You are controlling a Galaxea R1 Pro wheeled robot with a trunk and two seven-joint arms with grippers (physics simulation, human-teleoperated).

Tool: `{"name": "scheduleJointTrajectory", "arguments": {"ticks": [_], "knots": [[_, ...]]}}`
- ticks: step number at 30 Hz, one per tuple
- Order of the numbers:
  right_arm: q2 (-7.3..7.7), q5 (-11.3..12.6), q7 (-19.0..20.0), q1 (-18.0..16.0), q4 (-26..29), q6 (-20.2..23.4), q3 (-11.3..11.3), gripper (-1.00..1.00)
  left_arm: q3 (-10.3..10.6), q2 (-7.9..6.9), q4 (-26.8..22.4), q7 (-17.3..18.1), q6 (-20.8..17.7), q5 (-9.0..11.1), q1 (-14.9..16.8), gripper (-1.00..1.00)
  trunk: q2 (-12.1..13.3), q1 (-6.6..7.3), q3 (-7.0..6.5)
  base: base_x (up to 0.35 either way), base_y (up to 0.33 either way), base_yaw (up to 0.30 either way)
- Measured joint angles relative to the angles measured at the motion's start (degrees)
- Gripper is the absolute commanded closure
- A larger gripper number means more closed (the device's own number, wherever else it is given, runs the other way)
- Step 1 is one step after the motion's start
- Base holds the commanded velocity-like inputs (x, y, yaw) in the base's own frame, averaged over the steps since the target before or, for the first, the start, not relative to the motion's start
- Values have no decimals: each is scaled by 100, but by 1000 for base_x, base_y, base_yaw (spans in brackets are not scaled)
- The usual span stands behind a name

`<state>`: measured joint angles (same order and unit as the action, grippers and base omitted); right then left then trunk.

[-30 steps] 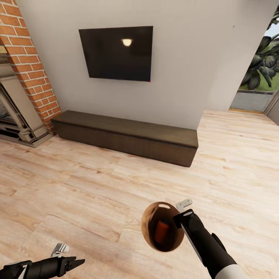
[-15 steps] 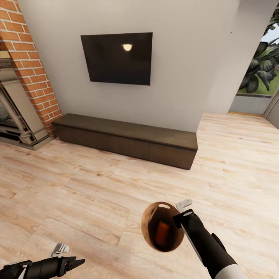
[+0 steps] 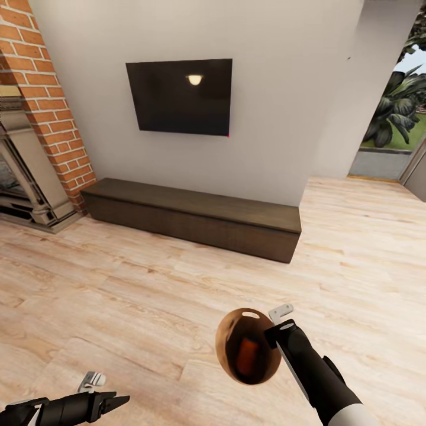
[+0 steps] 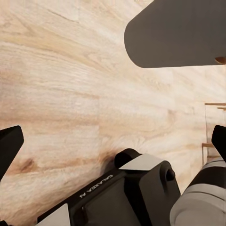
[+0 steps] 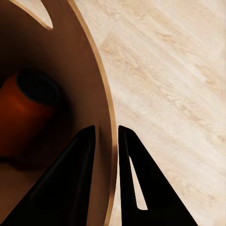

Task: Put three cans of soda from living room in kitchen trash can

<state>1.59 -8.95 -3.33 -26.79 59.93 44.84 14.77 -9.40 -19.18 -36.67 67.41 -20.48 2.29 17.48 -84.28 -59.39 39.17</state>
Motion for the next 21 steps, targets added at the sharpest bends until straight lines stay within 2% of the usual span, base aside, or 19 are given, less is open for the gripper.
{"name": "scheduleJointTrajectory", "arguments": {"ticks": [12,21], "knots": [[0,1,0,0,0,0,0,100,-6,-1,0,1,-1,0,1,-100,0,0,-110,0,0,0],[0,4,0,1,-1,8,8,100,-8,-2,-1,5,-2,0,0,-100,0,0,-128,6,0,0]]}}
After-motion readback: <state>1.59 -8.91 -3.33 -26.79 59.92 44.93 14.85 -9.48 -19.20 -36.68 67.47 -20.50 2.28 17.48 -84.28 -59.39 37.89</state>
